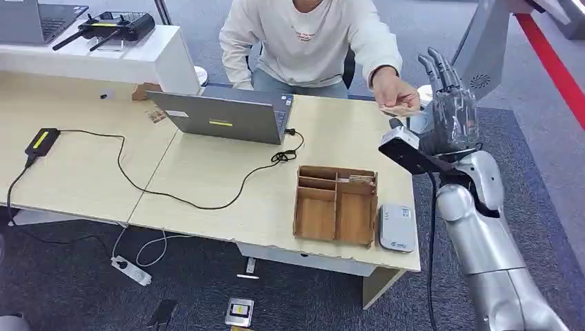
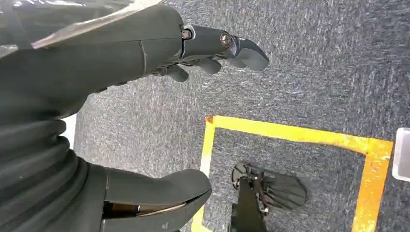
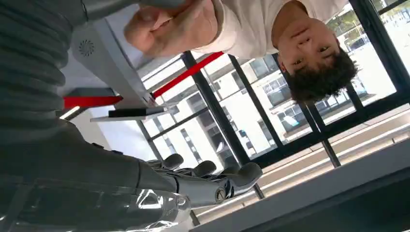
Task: Pass the card to the sensor for recognition and then transmit it.
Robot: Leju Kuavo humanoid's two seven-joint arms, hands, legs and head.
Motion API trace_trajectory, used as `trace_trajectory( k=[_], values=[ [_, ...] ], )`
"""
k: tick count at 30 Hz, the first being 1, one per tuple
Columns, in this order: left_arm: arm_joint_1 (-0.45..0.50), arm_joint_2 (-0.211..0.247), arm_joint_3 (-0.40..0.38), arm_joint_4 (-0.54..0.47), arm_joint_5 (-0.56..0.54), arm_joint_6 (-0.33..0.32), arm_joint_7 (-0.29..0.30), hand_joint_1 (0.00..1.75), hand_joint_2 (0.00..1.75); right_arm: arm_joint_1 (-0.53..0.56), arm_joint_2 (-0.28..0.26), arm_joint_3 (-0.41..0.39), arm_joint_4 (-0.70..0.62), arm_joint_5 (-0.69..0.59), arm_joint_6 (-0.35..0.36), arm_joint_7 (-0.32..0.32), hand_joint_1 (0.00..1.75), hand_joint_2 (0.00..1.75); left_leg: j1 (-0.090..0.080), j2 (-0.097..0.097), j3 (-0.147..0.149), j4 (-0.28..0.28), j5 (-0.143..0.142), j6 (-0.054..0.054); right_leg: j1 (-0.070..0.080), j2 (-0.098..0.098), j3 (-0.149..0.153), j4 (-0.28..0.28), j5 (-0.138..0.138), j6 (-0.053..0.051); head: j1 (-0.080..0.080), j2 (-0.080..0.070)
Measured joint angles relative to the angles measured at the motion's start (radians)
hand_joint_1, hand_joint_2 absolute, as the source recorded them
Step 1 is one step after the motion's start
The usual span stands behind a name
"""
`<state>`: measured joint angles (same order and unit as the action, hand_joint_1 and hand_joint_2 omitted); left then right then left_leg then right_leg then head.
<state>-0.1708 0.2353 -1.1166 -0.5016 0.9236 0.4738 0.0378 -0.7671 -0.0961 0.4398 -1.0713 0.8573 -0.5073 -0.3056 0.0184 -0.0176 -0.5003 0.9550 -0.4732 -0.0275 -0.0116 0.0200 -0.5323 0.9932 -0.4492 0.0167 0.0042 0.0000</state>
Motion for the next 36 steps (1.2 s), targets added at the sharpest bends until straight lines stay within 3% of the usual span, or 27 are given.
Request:
trace_trajectory(
  k=[1,2,28,36],
  values=[
    [0.0,0.002,0.0,0.0,0.0,0.0,-0.001,0.0,1.75,-0.004,0.001,0.005,0.007,-0.006,0.0,0.0,1.64,1.75,0.0,0.0,0.0,0.0,0.0,0.0,0.0,0.0,0.0,0.0,0.0,0.0,0.0,0.0],
    [0.0,0.002,0.0,0.0,0.0,-0.001,-0.002,0.0,1.75,-0.007,0.003,0.009,0.014,-0.012,0.0,0.0,1.75,1.75,0.0,0.0,0.0,0.0,0.0,0.0,0.0,0.0,0.0,0.0,0.0,0.0,0.0,0.0],
    [-0.001,0.019,-0.005,0.011,-0.017,-0.032,-0.036,0.0,1.75,0.02,-0.045,0.026,0.01,-0.066,0.018,0.074,1.75,1.75,0.0,0.0,0.001,0.0,0.0,0.0,0.0,0.0,0.0,0.0,0.0,0.0,0.0,0.0],
    [-0.001,0.021,-0.005,0.013,-0.021,-0.032,-0.036,0.0,1.75,0.025,-0.047,0.026,-0.012,-0.141,0.04,0.081,1.75,1.75,0.0,0.0,0.001,0.0,0.0,0.0,0.0,0.0,0.0,0.0,0.0,0.0,0.0,0.0]
  ],
)
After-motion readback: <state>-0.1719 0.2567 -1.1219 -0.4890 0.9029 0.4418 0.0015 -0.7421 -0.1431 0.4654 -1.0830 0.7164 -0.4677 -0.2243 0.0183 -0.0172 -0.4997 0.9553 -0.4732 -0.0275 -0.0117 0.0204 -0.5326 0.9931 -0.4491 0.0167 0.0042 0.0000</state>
